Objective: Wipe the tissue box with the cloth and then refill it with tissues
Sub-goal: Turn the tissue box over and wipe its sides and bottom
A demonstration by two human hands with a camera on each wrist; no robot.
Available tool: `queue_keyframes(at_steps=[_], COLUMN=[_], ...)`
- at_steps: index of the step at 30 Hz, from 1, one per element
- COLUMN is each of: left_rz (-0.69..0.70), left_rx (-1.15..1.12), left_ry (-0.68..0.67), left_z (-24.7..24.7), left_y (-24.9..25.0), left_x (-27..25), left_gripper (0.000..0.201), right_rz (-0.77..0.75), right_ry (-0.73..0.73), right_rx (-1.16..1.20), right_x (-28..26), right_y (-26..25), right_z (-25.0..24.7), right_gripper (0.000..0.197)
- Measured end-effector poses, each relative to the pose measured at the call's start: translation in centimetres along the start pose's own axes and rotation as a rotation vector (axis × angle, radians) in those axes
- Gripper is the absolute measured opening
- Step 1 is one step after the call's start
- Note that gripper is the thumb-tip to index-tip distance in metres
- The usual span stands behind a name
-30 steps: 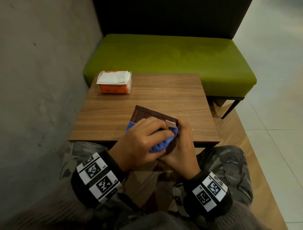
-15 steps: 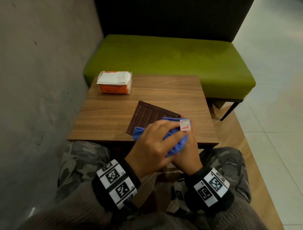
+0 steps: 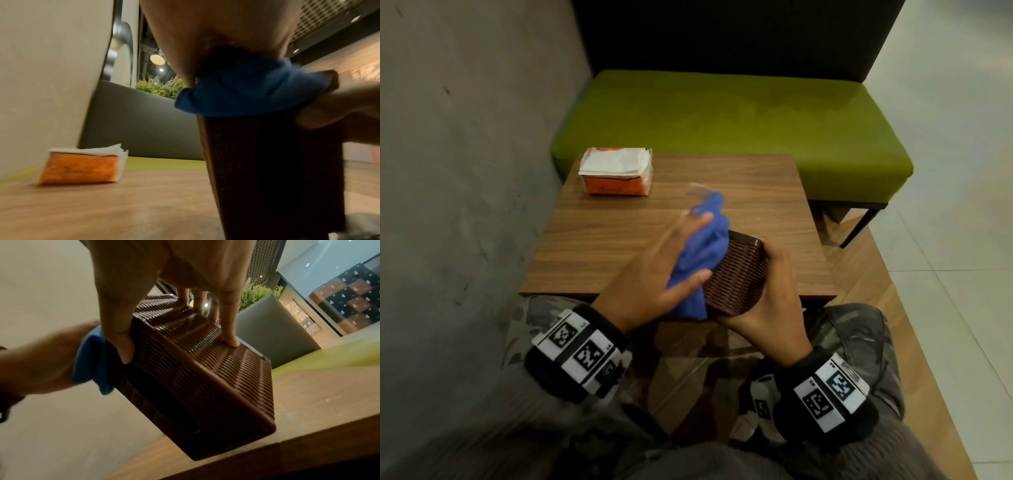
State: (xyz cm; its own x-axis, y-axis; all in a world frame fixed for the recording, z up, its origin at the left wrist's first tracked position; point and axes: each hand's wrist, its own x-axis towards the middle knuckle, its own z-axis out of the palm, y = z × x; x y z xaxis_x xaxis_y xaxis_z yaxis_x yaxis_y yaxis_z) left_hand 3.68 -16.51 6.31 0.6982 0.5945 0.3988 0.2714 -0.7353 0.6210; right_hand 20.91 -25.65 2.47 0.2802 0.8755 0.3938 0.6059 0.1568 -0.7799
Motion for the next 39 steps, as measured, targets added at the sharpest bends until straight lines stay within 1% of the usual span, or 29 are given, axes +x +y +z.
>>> queue_keyframes(at_steps=[2,5,7,8,9,10,11,12,14,15,16,17,18,19,20,22,23,24,25,26,28,30,32,33,34,35,36,37,39], left_rz=[-0.151,-0.348,-0.412,-0.410,-0.375,-0.326,-0.279,-0.237,-0.156,-0.111,-0.061,-0.018,0.004,0.000,-0.012,-0.010,0.007,0.015,0.010,-0.006,-0.054,-0.141,-0.279,-0.326,-0.331,-0.302,-0.255,-0.197,-0.060], left_rx=[-0.095,-0.163,-0.232,-0.264,-0.283,-0.298,-0.298,-0.238,0.039,0.150,0.211,0.215,0.167,0.099,0.057,0.109,0.149,0.169,0.167,0.151,0.068,-0.008,-0.019,-0.049,-0.094,-0.142,-0.172,-0.160,0.040], left_ry=[0.188,0.492,0.714,0.784,0.806,0.781,0.720,0.651,0.553,0.548,0.549,0.522,0.443,0.326,0.187,-0.042,-0.118,-0.159,-0.163,-0.137,-0.034,0.150,0.403,0.538,0.630,0.645,0.590,0.485,0.281], left_z=[0.4,1.1,0.3,-0.1,-0.3,-0.2,0.3,0.9,2.0,2.2,2.0,1.5,1.1,0.6,0.2,-0.4,-0.7,-1.0,-1.2,-1.4,-1.4,-1.4,-1.7,-2.0,-2.3,-2.3,-1.9,-1.1,0.7], left_y=[-0.5,-0.1,0.1,0.5,1.1,1.9,2.6,3.1,3.1,2.7,2.5,2.3,2.2,2.1,2.1,1.8,1.4,0.8,0.3,-0.1,-0.7,-1.1,-1.5,-1.3,-0.8,0.1,1.3,2.7,4.3], left_x=[0.2,0.9,1.4,1.7,1.9,2.0,2.0,1.9,1.4,1.2,1.2,1.2,1.0,0.7,0.2,-0.8,-1.2,-1.4,-1.5,-1.5,-1.3,-0.6,0.2,0.5,0.6,0.6,0.5,0.0,-1.0], left_gripper=[0.061,0.042,0.027,0.026,0.027,0.027,0.027,0.026,0.031,0.031,0.029,0.028,0.029,0.035,0.047,0.076,0.086,0.089,0.084,0.076,0.055,0.036,0.030,0.028,0.026,0.024,0.025,0.030,0.042], right_rz=[0.038,0.073,0.089,0.096,0.103,0.106,0.102,0.093,0.069,0.059,0.054,0.052,0.048,0.043,0.038,0.035,0.034,0.031,0.030,0.041,0.063,0.038,0.034,0.043,0.047,0.044,0.038,0.033,0.006], right_ry=[-0.009,0.001,0.003,0.010,0.016,0.019,0.019,0.022,0.027,0.028,0.031,0.038,0.046,0.051,0.049,0.032,0.020,0.006,-0.006,-0.016,-0.030,-0.060,-0.063,-0.051,-0.033,-0.019,-0.016,-0.022,-0.017], right_rx=[0.000,0.021,0.020,0.012,0.003,-0.003,-0.001,0.012,0.028,0.014,-0.002,-0.007,-0.003,-0.001,-0.007,-0.028,-0.036,-0.046,-0.053,-0.051,-0.045,-0.071,-0.081,-0.082,-0.091,-0.113,-0.137,-0.150,-0.139], right_x=[-0.4,-0.2,0.0,0.1,0.1,0.2,0.3,0.4,0.6,0.6,0.6,0.7,0.7,0.7,0.8,0.8,0.7,0.6,0.4,0.3,0.2,0.1,0.1,0.1,0.3,0.5,0.7,1.0,1.3], right_y=[-0.1,-0.2,0.0,0.1,0.2,0.1,0.0,-0.3,-0.7,-0.9,-0.9,-1.0,-0.9,-0.8,-0.8,-0.7,-0.6,-0.6,-0.7,-0.8,-1.1,-1.2,-1.3,-1.4,-1.5,-1.5,-1.6,-1.7,-1.9], right_z=[0.6,0.8,0.5,0.4,0.3,0.3,0.5,0.6,0.8,0.8,0.7,0.6,0.5,0.3,0.2,0.1,0.0,0.1,0.2,0.3,0.4,0.4,0.3,0.2,0.2,0.2,0.3,0.3,0.7], right_gripper=[0.095,0.095,0.098,0.101,0.102,0.102,0.101,0.098,0.090,0.089,0.090,0.092,0.093,0.094,0.094,0.096,0.097,0.097,0.098,0.100,0.100,0.099,0.099,0.098,0.099,0.100,0.100,0.100,0.096])
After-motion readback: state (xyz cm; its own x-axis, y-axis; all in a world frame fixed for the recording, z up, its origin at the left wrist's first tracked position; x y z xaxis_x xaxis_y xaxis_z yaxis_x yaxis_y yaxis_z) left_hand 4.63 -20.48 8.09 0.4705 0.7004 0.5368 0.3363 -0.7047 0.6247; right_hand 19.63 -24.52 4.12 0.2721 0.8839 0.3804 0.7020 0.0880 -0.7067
